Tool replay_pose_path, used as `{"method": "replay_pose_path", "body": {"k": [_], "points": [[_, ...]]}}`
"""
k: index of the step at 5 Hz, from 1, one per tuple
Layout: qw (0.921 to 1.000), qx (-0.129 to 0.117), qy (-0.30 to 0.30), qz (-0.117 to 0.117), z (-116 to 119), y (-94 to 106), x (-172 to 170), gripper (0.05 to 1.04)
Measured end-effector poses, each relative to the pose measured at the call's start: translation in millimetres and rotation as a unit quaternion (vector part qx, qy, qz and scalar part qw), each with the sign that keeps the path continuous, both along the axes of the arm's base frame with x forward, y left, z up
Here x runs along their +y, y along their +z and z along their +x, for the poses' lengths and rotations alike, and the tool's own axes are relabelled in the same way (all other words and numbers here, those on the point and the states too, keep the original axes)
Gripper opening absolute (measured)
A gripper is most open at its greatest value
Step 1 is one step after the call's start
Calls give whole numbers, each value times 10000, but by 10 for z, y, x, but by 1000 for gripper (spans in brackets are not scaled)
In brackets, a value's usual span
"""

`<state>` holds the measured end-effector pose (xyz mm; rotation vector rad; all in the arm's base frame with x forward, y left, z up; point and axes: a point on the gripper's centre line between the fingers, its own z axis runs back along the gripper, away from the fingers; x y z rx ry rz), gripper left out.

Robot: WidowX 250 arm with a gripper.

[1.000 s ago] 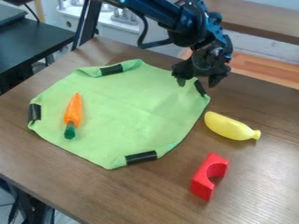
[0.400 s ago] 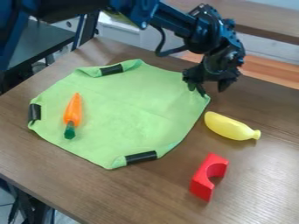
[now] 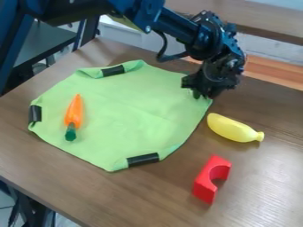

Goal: Fold the cloth from the top right to the bottom left above the carrot figure

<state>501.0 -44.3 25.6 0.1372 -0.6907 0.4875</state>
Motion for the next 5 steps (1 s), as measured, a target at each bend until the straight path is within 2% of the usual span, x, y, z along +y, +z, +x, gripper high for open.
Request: {"method": "replay_pose_path", "body": {"k": [1,2,3,4,5], "points": [[9999,111,64,-22,-53,-53,56,170],[9997,150,130,-117,-107,-8,129,61],[9986,-130,236,-454,-171,321,263,49],[9946,-587,243,-819,-257,767,390,49],[9896,-692,400,-1199,-474,980,646,49]]}}
